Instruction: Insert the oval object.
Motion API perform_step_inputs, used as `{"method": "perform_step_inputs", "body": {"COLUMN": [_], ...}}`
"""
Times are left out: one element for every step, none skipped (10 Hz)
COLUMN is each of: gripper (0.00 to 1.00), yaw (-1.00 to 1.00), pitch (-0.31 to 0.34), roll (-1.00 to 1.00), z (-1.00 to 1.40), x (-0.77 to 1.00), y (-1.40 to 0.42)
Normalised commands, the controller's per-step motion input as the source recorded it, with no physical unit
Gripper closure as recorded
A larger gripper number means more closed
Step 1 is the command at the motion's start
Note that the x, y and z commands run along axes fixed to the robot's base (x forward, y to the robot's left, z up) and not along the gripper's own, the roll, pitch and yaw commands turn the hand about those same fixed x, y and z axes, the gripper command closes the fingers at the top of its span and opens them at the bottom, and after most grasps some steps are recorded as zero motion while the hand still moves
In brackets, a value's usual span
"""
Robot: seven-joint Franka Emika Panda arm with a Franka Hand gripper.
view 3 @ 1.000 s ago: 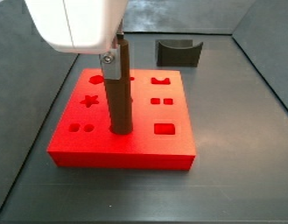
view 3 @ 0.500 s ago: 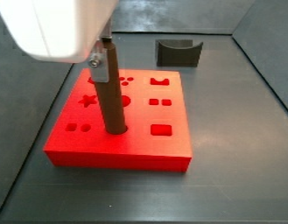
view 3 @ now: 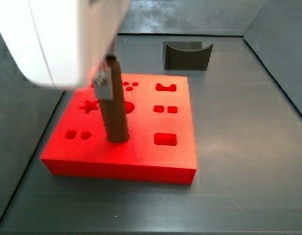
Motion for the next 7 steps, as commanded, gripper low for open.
{"method": "perform_step_inputs", "body": {"gripper": [1.0, 1.0, 1.0, 1.0, 1.0, 1.0, 1.0], "yaw": [-0.02, 0.0, 0.0, 0.0, 0.0, 0.0, 0.0], "pitch": [0.0, 0.0, 0.0, 0.0, 0.0, 0.0, 0.0], "roll": [0.1, 0.13, 0.13, 0.1, 0.07, 0.03, 0.0], "z": [-0.57, -0.55, -0.53, -0.53, -0.49, -0.36, 0.0], "x": [0.31, 0.28, 0.25, 0.23, 0.14, 0.0, 0.0], "y": [-0.26, -0.27, -0.24, -0.21, -0.16, -0.09, 0.0]}}
